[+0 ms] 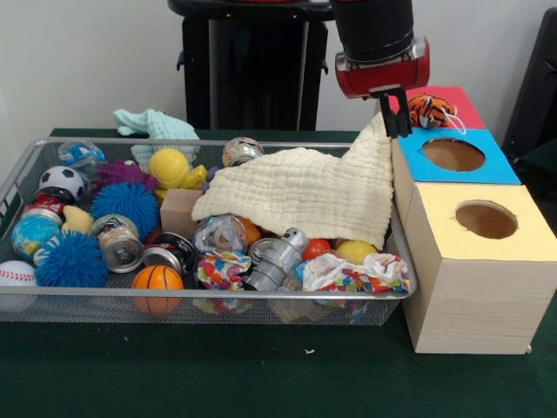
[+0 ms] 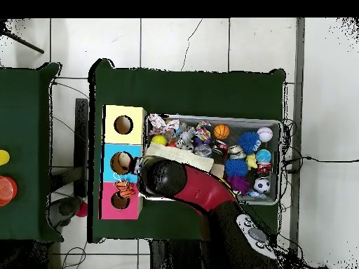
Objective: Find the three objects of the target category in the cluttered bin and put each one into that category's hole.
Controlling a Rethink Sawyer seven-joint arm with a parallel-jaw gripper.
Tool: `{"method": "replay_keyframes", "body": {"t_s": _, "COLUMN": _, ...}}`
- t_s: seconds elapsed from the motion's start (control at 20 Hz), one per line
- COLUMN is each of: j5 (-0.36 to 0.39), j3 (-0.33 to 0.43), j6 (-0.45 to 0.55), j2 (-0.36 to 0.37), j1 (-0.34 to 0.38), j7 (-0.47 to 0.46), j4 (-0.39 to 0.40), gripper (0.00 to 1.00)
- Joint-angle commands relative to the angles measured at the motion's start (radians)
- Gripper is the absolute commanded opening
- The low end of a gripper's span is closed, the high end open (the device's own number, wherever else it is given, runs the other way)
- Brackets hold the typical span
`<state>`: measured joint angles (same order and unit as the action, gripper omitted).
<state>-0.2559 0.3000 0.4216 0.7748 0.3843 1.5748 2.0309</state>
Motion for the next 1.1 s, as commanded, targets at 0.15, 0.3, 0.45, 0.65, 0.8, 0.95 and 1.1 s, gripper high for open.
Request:
{"method": "replay_keyframes", "body": {"t_s": 0.15, "j5": -0.048, "j3": 0.005, "j6": 0.147, "j2": 0.019, "j1": -0.005, "j7": 0.195, "j4": 0.011, "gripper": 0.0}}
{"method": "replay_keyframes", "body": {"t_s": 0.3, "j5": -0.06, "j3": 0.013, "j6": 0.14, "j2": 0.02, "j1": -0.007, "j7": 0.202, "j4": 0.021, "gripper": 0.0}}
{"method": "replay_keyframes", "body": {"t_s": 0.45, "j5": -0.064, "j3": 0.015, "j6": 0.135, "j2": 0.018, "j1": -0.009, "j7": 0.203, "j4": 0.025, "gripper": 0.0}}
{"method": "replay_keyframes", "body": {"t_s": 0.65, "j5": -0.056, "j3": 0.003, "j6": 0.118, "j2": -0.003, "j1": -0.028, "j7": 0.211, "j4": 0.019, "gripper": 0.0}}
{"method": "replay_keyframes", "body": {"t_s": 0.8, "j5": -0.056, "j3": 0.001, "j6": 0.064, "j2": -0.04, "j1": -0.038, "j7": 0.218, "j4": 0.014, "gripper": 0.0}}
{"method": "replay_keyframes", "body": {"t_s": 0.95, "j5": -0.041, "j3": -0.018, "j6": 0.03, "j2": -0.073, "j1": -0.059, "j7": 0.22, "j4": -0.01, "gripper": 0.0}}
{"method": "replay_keyframes", "body": {"t_s": 1.1, "j5": -0.04, "j3": -0.034, "j6": -0.001, "j2": -0.106, "j1": -0.083, "j7": 0.231, "j4": -0.027, "gripper": 0.0}}
